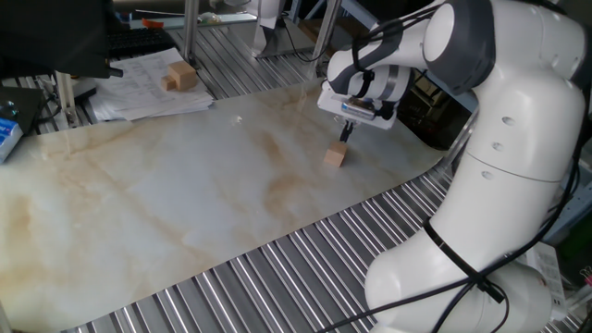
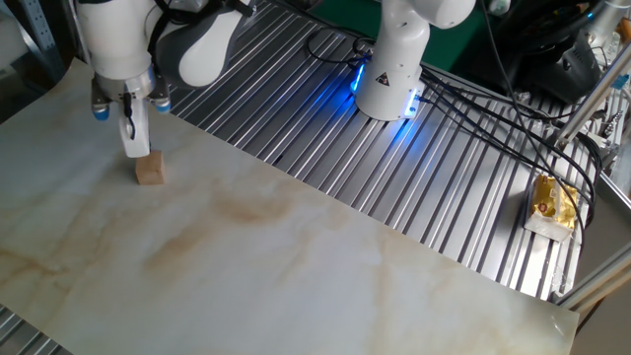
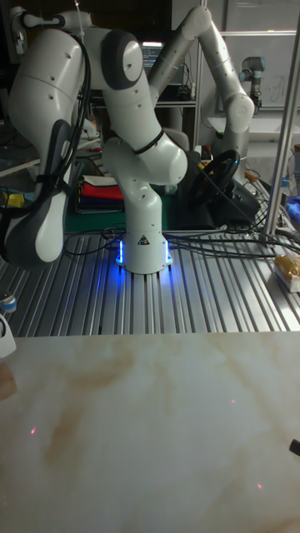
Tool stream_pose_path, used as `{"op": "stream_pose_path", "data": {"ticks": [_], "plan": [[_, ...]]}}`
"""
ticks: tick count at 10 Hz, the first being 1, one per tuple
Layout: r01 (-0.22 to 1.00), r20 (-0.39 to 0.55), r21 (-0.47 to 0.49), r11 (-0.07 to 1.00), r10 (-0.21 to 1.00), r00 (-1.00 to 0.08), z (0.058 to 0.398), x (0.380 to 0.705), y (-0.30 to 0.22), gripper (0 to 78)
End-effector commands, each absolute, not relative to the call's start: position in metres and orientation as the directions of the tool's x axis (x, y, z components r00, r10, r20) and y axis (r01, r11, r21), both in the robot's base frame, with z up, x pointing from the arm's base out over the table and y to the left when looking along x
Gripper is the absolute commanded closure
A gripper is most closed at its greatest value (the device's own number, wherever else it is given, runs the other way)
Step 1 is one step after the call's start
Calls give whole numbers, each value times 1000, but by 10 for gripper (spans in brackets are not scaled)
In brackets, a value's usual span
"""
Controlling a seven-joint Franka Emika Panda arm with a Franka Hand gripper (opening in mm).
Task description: Pick up the small block on the left and move it to the right
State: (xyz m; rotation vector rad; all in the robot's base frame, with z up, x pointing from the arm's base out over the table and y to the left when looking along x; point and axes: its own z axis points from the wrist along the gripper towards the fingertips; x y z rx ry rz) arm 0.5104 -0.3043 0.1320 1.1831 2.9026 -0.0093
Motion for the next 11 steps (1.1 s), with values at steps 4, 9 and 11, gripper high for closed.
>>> {"op": "stream_pose_path", "data": {"ticks": [4,9,11], "plan": [[705,-15,44,708,706,-708,130,514,-303,776],[725,-36,53,687,727,-686,125,517,-302,776],[730,-35,52,682,731,-681,125,517,-302,776]]}}
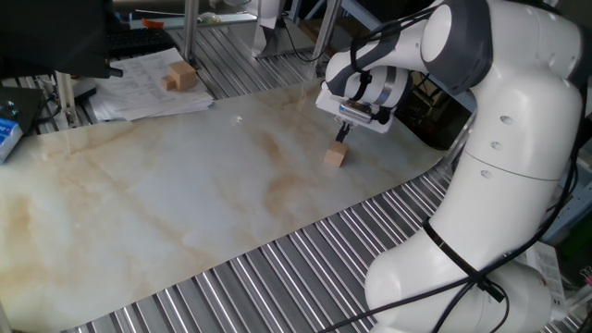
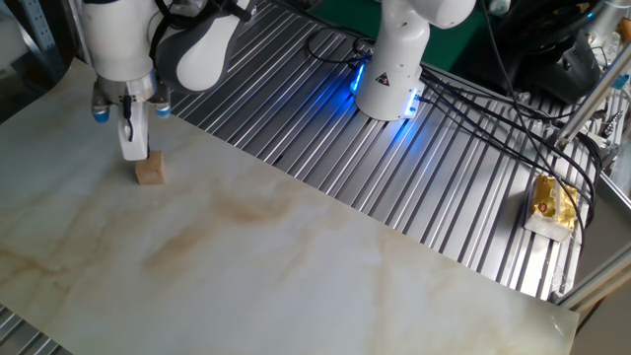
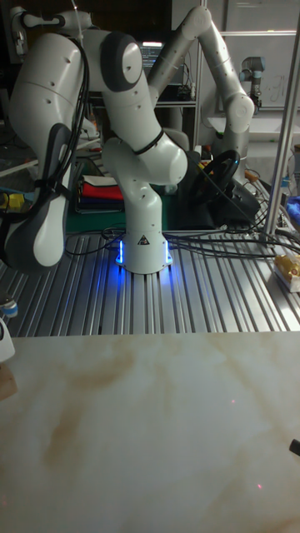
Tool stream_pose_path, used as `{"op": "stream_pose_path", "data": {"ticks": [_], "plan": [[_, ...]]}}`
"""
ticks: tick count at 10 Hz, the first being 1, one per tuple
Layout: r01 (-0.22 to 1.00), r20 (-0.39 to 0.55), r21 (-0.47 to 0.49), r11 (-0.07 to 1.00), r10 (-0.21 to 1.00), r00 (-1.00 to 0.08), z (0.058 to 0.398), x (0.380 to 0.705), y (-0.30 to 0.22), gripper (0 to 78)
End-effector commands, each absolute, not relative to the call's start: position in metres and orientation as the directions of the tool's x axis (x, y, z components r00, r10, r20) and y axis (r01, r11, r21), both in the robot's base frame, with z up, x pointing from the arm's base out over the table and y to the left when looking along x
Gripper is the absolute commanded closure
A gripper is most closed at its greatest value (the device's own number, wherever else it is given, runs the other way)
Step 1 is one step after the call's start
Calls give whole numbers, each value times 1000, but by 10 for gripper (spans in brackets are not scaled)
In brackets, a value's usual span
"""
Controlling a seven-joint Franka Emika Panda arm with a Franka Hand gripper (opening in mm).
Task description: Pick up the small block on the left and move it to the right
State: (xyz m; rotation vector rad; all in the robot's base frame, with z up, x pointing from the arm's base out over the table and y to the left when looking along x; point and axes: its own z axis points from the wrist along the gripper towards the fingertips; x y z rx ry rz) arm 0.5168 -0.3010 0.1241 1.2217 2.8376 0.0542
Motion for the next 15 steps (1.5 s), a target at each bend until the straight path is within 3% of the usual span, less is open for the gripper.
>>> {"op": "stream_pose_path", "data": {"ticks": [1,4,5,15], "plan": [[731,-32,50,680,733,-680,125,517,-302,776],[733,-21,48,679,734,-679,125,517,-302,776],[733,-21,48,679,734,-679,125,517,-302,1],[733,-21,48,679,734,-679,125,517,-302,1]]}}
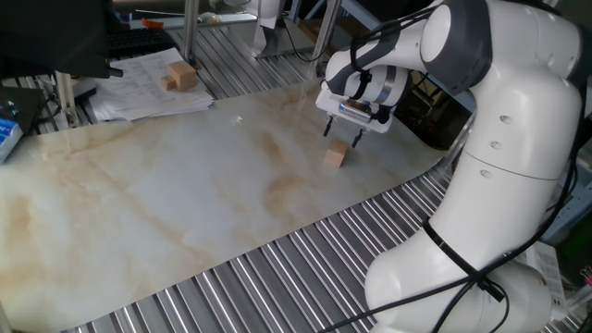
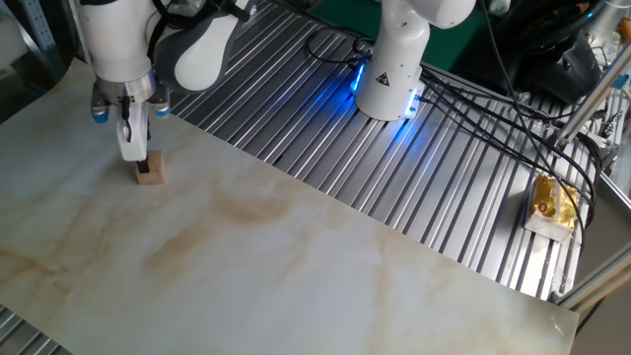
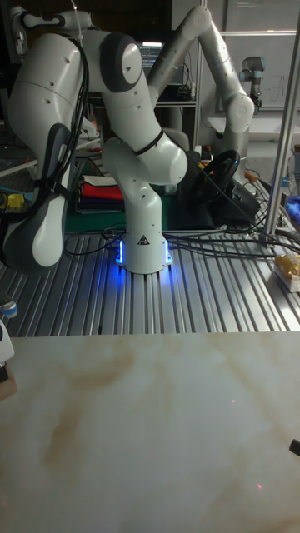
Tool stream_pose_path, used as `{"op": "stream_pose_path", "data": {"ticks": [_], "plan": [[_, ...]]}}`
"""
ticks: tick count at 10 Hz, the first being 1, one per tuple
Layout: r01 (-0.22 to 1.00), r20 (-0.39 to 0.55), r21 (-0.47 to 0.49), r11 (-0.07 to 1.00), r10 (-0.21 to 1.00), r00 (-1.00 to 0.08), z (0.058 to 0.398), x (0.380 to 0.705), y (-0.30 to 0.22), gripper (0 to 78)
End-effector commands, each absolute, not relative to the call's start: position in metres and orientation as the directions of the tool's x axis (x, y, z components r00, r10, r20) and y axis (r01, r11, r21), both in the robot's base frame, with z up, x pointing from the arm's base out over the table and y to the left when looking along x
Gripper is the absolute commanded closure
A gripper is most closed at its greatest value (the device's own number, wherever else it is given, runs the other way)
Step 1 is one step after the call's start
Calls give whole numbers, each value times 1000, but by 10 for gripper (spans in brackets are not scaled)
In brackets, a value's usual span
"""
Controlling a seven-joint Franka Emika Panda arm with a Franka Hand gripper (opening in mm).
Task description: Pick up the small block on the left and move it to the right
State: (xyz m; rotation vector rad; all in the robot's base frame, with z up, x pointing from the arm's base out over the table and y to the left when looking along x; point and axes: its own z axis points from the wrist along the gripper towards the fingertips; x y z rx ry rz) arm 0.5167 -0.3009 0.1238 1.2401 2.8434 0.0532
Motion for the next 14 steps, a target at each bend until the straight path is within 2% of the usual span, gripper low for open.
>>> {"op": "stream_pose_path", "data": {"ticks": [1,4,5,14], "plan": [[733,-21,48,679,734,-679,125,517,-302,1],[733,-21,48,679,734,-679,125,517,-302,1],[751,-23,52,658,753,-658,106,531,-295,1],[761,-32,41,647,763,-646,102,534,-296,1]]}}
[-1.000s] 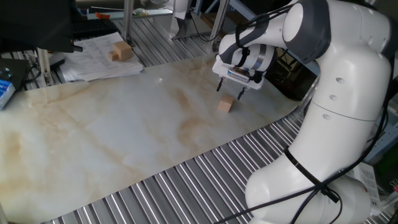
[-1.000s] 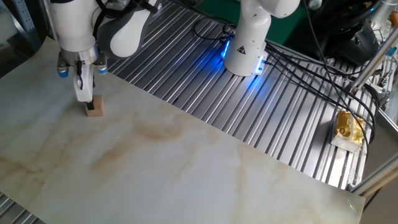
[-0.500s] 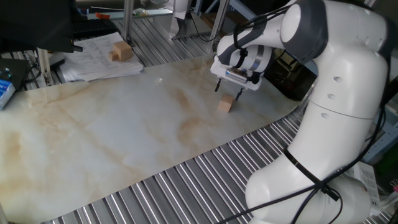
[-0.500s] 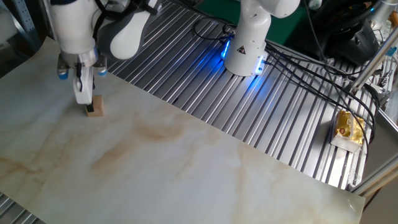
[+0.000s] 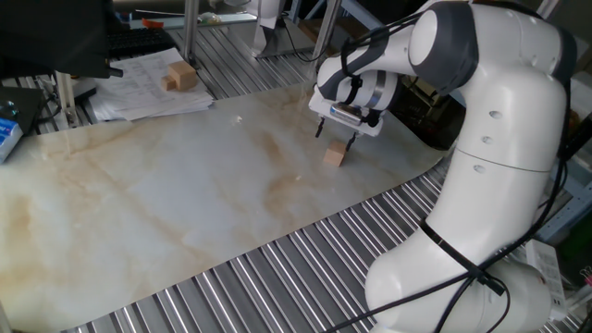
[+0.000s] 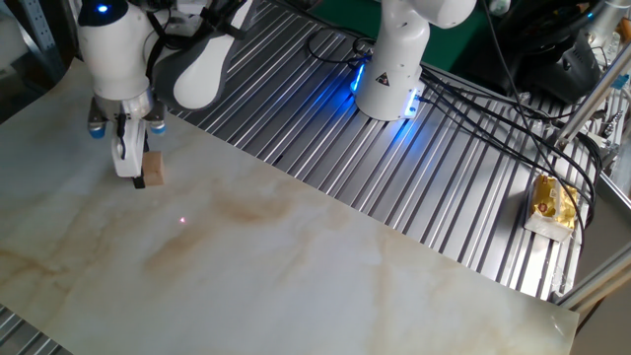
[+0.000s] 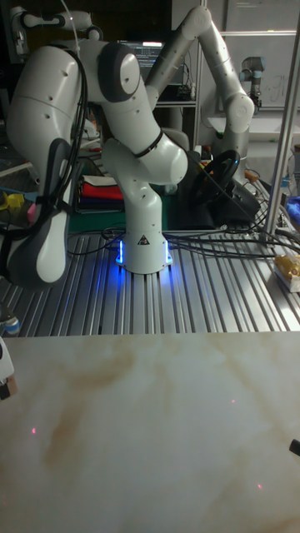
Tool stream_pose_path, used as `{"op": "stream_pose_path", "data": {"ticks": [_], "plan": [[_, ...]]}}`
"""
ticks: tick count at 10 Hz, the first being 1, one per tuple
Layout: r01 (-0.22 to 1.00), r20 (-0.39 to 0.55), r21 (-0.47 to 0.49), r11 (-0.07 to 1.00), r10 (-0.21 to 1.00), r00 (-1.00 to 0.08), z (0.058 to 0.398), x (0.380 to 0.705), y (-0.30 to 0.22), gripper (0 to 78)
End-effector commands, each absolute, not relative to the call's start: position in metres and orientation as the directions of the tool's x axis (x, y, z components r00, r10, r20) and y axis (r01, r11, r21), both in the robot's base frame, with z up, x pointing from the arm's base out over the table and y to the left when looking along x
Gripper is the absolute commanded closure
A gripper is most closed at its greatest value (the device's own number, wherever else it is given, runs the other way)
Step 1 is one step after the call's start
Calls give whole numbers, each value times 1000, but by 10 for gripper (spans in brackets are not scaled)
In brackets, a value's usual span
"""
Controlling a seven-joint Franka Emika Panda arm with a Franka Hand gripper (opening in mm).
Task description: Pick up the small block on the left and move it to the right
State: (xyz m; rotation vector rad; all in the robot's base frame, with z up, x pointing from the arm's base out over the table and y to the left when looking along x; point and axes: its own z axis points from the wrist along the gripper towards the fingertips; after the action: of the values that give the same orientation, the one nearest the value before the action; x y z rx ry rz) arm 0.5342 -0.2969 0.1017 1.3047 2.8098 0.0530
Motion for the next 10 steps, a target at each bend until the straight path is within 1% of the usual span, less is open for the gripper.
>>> {"op": "stream_pose_path", "data": {"ticks": [1,4,10], "plan": [[760,-36,34,650,760,-649,104,532,-298,1],[757,-20,34,653,758,-652,112,527,-301,1],[757,-19,37,653,758,-652,101,520,-304,1]]}}
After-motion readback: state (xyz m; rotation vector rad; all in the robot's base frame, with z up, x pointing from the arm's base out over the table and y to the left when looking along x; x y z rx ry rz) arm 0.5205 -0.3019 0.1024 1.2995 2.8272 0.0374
